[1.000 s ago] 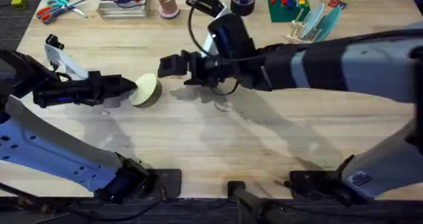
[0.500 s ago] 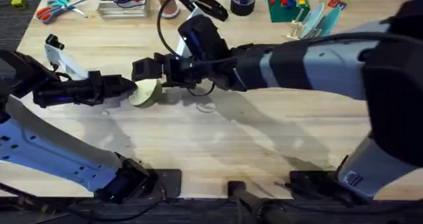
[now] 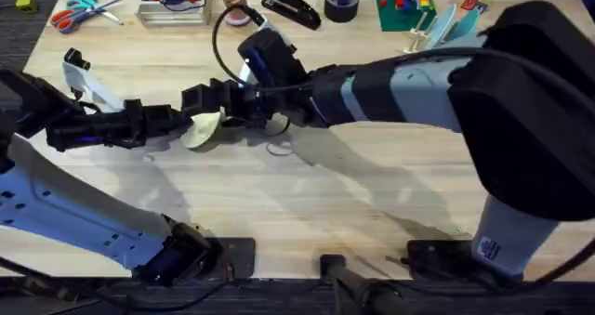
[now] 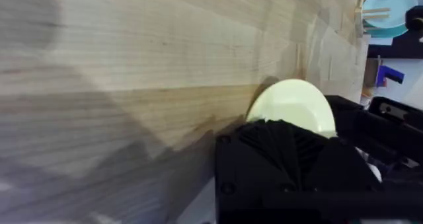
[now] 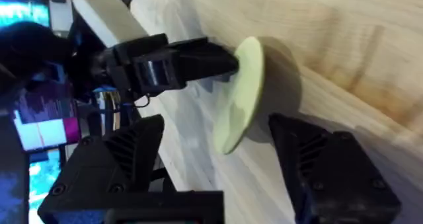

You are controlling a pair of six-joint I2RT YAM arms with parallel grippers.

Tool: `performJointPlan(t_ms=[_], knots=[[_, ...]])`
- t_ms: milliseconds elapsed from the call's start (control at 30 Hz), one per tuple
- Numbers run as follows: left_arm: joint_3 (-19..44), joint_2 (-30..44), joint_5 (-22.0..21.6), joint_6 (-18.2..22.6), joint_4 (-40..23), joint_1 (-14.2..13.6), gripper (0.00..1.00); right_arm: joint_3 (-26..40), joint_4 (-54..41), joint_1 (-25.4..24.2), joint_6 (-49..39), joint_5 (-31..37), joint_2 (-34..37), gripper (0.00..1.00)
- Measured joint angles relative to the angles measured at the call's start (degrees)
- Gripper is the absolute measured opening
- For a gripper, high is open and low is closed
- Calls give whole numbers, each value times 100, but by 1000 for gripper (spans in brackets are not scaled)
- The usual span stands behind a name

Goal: Pick up the plates from the table one by one and place each into a slot on the dish rack.

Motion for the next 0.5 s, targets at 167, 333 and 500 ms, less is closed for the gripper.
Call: performJointPlan(t_ms=[167, 333, 500], knots=[[0, 0, 0, -5, 2, 0, 40, 35, 5, 58, 56, 42, 1, 881], [0, 0, 0, -17, 4, 0, 40, 35, 3, 94, 84, 80, 2, 823], [0, 0, 0, -20, 4, 0, 40, 36, 9, 110, 108, 108, 16, 692]])
